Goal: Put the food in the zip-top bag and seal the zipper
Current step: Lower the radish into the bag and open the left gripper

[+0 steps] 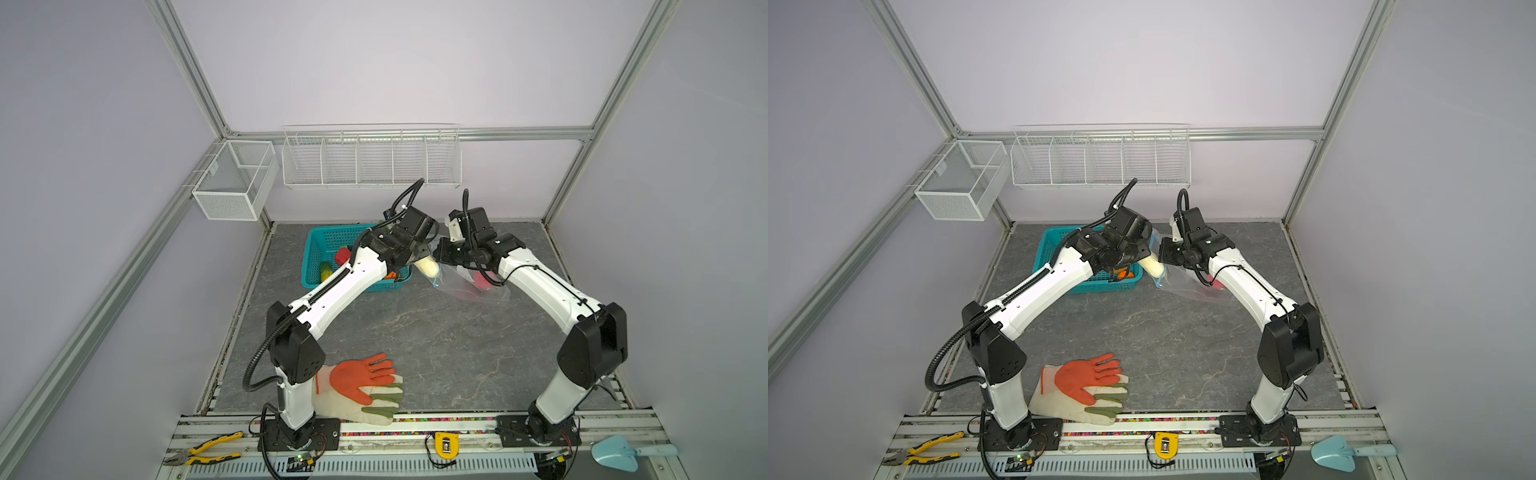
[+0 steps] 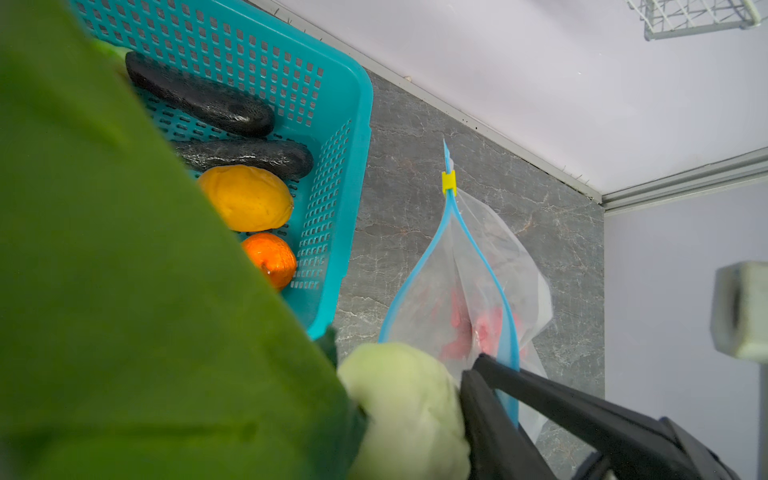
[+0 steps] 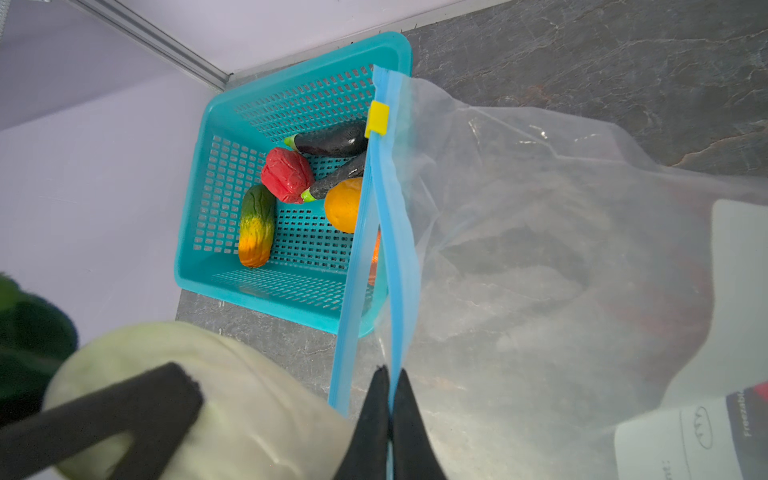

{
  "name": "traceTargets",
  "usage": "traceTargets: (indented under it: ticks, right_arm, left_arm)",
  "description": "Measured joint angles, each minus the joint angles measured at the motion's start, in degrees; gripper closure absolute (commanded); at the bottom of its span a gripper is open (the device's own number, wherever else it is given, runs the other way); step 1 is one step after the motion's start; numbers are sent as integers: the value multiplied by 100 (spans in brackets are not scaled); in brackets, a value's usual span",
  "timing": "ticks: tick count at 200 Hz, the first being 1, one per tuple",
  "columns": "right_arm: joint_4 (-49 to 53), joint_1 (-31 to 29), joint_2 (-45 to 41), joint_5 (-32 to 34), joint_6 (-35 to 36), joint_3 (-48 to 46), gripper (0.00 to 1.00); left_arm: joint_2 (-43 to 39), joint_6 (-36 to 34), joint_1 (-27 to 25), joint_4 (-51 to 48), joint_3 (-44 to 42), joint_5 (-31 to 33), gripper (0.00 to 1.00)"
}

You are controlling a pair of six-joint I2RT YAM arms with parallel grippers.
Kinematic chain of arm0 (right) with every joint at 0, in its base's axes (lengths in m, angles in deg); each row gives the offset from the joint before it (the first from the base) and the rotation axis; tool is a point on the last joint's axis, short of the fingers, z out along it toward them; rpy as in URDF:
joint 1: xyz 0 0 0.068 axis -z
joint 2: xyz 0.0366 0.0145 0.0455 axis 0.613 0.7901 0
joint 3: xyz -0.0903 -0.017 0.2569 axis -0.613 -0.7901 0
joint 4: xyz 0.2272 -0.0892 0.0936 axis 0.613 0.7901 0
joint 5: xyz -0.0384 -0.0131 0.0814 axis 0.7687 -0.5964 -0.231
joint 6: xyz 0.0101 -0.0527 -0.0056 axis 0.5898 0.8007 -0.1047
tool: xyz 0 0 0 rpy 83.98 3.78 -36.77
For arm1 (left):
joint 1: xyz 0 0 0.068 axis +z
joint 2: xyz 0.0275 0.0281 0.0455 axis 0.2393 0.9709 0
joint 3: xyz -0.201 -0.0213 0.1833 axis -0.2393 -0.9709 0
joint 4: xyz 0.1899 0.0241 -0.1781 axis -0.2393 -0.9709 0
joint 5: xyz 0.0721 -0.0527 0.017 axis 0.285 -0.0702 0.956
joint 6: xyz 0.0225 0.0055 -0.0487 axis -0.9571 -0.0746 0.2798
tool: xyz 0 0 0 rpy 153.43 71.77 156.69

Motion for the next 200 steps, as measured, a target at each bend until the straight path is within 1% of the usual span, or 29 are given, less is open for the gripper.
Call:
traceTargets:
  ticks: [22, 40, 182, 200]
  right_arm:
    - [0, -15, 55, 0, 0, 37, 93]
    - [9, -20, 79, -2, 0, 39, 93]
    - [17, -26, 83, 13, 0, 76, 94]
    - [17, -26, 83, 17, 0, 76, 93]
  left_arm:
    - [0, -35, 0, 2, 0, 9, 44]
    - [0, -52, 0, 22, 0, 17, 42]
    - [0, -120, 0, 72, 0, 20, 41]
    - [-2, -184, 0, 83, 0, 39, 40]
